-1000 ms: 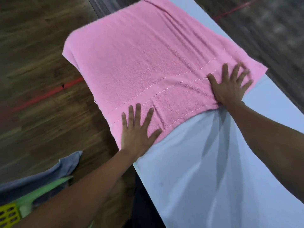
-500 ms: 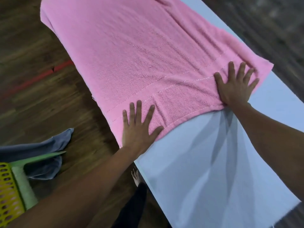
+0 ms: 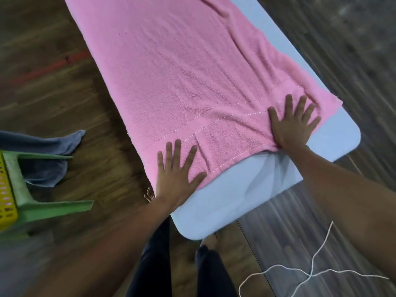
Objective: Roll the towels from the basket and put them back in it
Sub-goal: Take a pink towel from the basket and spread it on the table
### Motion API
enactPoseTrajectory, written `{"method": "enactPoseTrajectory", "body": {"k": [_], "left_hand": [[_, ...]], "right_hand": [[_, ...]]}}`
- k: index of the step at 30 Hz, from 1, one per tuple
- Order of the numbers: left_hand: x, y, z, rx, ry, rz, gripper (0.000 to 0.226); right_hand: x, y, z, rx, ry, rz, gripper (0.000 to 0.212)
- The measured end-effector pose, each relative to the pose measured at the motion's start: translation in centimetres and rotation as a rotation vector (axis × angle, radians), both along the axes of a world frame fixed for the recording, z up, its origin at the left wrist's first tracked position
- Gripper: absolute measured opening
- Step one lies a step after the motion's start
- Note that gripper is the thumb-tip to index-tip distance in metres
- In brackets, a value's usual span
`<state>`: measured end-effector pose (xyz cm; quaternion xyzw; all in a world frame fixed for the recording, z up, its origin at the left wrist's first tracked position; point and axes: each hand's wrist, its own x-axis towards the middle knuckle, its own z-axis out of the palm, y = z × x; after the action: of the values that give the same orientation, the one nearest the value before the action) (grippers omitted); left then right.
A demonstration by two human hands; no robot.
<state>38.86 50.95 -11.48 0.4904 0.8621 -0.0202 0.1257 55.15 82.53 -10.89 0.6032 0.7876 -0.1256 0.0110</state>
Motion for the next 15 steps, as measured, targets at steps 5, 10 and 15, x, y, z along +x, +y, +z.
{"method": "enactPoseTrajectory", "body": {"k": [5, 10, 15], "left_hand": [[1.1, -0.5, 0.0, 0.018, 0.000, 0.010, 0.079], [0.6, -0.2, 0.9, -0.002, -0.043, 0.010, 0.081], [0.0, 1.7, 5.7, 0.132, -0.115, 0.050, 0.058]], "right_hand": [[2.7, -0.3, 0.3, -0.040, -0.013, 0.064, 0.084], [2.2, 0.3, 1.4, -0.119, -0.031, 0.075, 0.079], [2.3, -3.3, 6.0, -0.035, 0.334, 0.023, 0.046]]}}
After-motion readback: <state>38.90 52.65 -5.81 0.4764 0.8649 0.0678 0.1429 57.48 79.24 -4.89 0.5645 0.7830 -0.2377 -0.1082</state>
